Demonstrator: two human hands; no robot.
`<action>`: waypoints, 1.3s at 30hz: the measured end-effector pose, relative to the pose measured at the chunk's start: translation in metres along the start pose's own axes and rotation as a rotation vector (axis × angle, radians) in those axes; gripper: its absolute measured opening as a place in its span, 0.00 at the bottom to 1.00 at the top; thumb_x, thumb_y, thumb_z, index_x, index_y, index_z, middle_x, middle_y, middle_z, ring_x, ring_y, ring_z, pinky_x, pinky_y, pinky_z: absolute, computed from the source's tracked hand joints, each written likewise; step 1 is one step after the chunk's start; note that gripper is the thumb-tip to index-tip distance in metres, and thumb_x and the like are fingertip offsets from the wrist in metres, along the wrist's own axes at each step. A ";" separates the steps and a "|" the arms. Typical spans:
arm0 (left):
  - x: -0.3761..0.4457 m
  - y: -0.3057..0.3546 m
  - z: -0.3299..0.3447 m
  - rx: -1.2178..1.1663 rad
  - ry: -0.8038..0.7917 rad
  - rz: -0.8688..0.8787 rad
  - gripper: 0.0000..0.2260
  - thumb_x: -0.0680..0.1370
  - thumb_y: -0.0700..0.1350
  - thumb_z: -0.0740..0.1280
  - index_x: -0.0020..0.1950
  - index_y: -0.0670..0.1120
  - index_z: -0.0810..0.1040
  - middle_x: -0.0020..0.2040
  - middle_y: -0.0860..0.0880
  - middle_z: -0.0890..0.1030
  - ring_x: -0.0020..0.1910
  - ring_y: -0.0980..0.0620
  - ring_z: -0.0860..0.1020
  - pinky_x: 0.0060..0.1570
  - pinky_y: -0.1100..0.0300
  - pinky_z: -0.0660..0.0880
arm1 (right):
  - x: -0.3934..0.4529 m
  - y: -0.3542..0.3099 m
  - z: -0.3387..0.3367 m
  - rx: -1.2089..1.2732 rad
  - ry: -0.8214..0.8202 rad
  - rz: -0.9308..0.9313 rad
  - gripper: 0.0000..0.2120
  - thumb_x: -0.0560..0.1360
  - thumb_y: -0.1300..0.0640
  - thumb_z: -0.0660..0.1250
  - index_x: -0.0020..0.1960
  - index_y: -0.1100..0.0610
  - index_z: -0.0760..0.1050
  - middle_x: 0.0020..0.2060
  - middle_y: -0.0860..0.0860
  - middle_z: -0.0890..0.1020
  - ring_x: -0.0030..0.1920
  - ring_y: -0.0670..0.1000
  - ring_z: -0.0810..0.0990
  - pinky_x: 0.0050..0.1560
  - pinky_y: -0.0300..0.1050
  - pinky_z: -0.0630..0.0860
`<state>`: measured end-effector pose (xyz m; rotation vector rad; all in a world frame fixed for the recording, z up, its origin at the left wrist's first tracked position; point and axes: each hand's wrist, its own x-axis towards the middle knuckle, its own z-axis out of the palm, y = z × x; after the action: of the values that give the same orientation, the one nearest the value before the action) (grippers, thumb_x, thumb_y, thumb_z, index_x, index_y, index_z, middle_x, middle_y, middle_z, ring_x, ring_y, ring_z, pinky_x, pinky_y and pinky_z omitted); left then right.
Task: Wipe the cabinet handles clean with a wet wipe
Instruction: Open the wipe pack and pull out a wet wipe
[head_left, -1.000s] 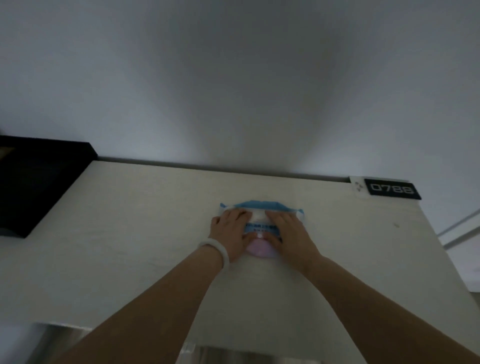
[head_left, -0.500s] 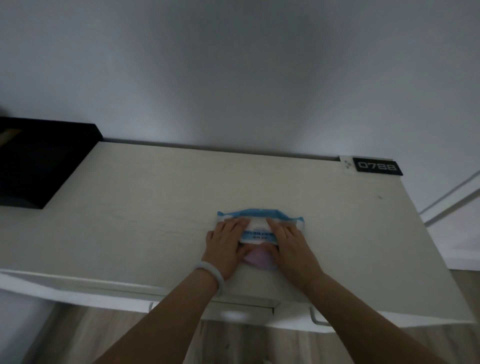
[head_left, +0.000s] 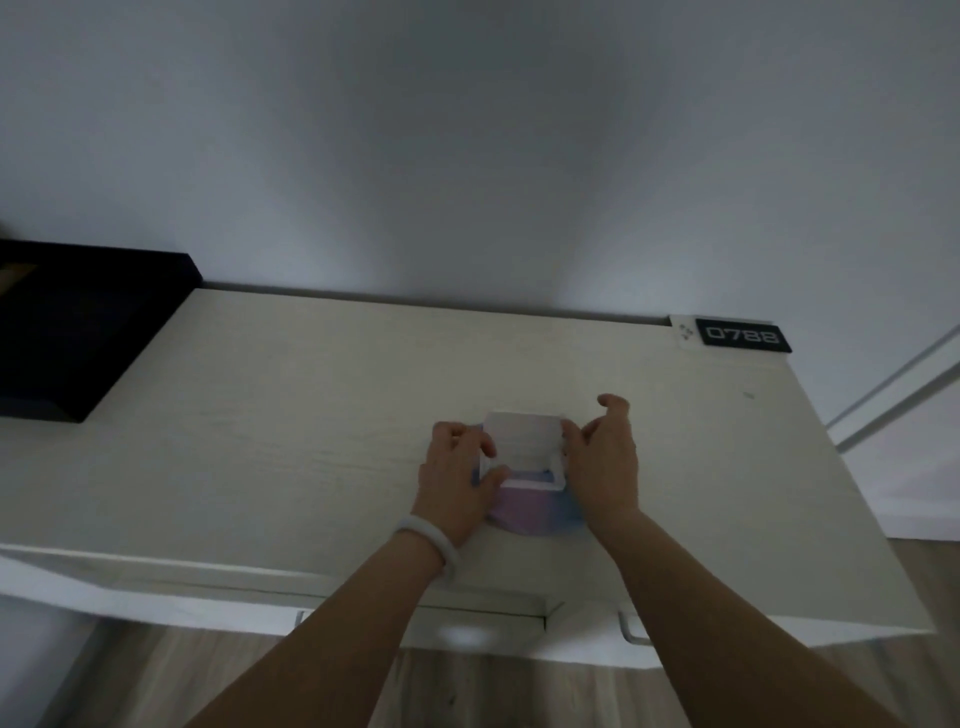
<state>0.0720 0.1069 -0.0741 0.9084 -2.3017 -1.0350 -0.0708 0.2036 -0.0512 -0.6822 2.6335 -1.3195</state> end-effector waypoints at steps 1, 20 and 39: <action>0.002 -0.001 0.001 0.033 -0.012 0.026 0.15 0.69 0.55 0.67 0.51 0.48 0.77 0.54 0.48 0.67 0.53 0.46 0.73 0.52 0.45 0.75 | -0.002 0.001 -0.002 0.023 0.002 0.015 0.22 0.77 0.56 0.66 0.67 0.57 0.62 0.42 0.54 0.78 0.42 0.54 0.78 0.45 0.50 0.77; 0.011 0.001 0.004 0.490 -0.278 -0.083 0.31 0.73 0.62 0.67 0.74 0.64 0.60 0.69 0.49 0.61 0.65 0.45 0.63 0.60 0.52 0.67 | -0.030 0.024 0.013 -0.052 -0.179 -0.148 0.23 0.69 0.69 0.68 0.64 0.61 0.73 0.45 0.46 0.80 0.53 0.52 0.77 0.55 0.41 0.72; 0.011 0.000 0.013 0.277 -0.017 -0.123 0.05 0.77 0.43 0.64 0.51 0.45 0.77 0.56 0.44 0.74 0.56 0.42 0.71 0.50 0.50 0.69 | -0.019 0.010 0.014 -0.488 -0.318 -0.603 0.09 0.59 0.62 0.76 0.31 0.55 0.76 0.30 0.53 0.77 0.33 0.55 0.79 0.34 0.45 0.76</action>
<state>0.0570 0.1051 -0.0809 1.1657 -2.4698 -0.7840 -0.0531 0.2069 -0.0696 -1.6928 2.5716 -0.5453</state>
